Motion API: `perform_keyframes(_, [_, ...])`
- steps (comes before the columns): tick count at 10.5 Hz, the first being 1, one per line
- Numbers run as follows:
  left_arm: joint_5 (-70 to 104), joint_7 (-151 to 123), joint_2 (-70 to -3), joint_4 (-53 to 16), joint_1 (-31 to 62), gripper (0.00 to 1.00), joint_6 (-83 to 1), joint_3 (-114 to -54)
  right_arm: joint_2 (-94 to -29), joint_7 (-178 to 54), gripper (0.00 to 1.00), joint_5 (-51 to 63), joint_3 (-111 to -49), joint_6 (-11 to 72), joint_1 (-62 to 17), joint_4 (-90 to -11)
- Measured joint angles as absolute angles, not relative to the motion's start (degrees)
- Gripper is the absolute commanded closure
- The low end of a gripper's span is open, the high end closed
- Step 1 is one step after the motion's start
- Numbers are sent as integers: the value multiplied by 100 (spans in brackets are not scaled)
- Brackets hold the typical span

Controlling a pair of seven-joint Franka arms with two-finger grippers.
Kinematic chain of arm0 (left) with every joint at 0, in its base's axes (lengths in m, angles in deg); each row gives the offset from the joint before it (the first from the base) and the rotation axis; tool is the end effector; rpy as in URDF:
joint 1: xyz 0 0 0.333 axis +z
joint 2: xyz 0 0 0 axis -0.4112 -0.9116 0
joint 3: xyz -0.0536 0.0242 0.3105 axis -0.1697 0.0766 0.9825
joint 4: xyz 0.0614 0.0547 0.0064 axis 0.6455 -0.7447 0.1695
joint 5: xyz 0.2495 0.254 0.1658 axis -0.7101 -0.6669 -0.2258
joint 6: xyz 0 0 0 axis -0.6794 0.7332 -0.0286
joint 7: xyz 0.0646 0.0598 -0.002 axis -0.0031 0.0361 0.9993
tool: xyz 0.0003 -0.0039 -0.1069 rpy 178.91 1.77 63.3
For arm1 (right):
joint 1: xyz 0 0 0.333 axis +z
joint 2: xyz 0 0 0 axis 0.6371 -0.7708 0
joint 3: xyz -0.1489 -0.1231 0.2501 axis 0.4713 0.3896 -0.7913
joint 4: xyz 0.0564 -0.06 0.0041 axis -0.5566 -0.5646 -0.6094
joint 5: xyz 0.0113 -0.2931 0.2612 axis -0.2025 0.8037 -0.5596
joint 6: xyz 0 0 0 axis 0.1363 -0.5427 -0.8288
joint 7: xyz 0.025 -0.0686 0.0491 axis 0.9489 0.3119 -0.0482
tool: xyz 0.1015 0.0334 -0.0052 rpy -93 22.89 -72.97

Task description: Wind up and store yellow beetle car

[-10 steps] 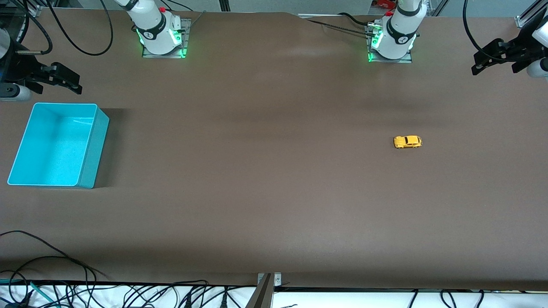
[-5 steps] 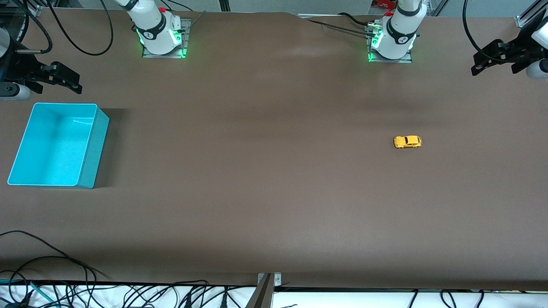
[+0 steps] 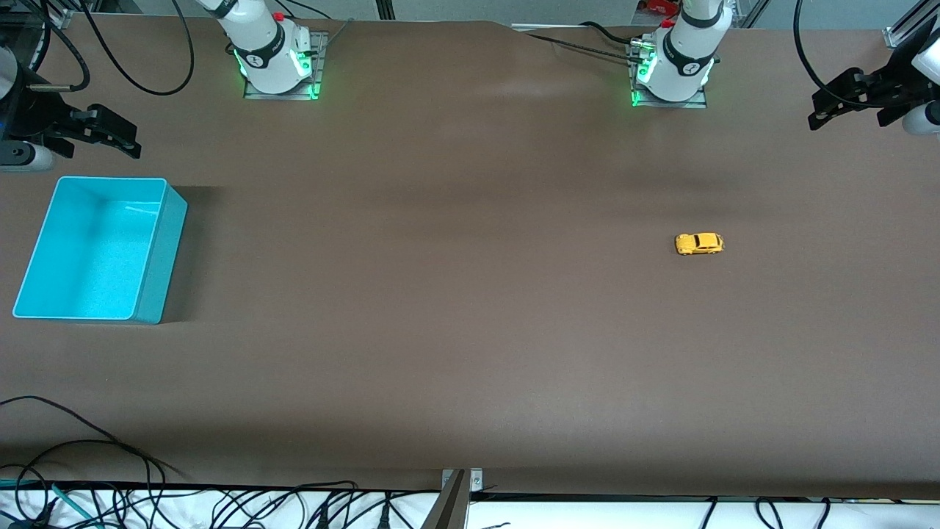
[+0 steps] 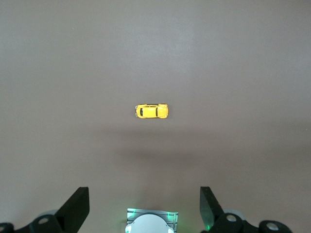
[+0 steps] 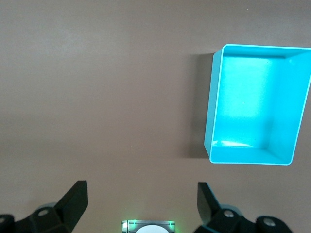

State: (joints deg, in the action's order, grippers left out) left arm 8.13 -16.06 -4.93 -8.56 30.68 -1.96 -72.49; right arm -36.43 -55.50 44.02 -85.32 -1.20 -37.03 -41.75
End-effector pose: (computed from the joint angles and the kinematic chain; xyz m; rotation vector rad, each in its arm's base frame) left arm 0.4992 -0.0076 0.6615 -3.1144 -0.1101 0.1732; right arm 0.5357 0.0204 0.6245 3.1111 0.0287 -0.1415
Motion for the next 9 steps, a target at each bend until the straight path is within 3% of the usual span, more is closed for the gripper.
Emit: perform_keyframes(9, [813,-1606,-507,-856,3154,0,-196,-7247,-3643,-5550,0,4402,-8527,-128,-3705,-4175])
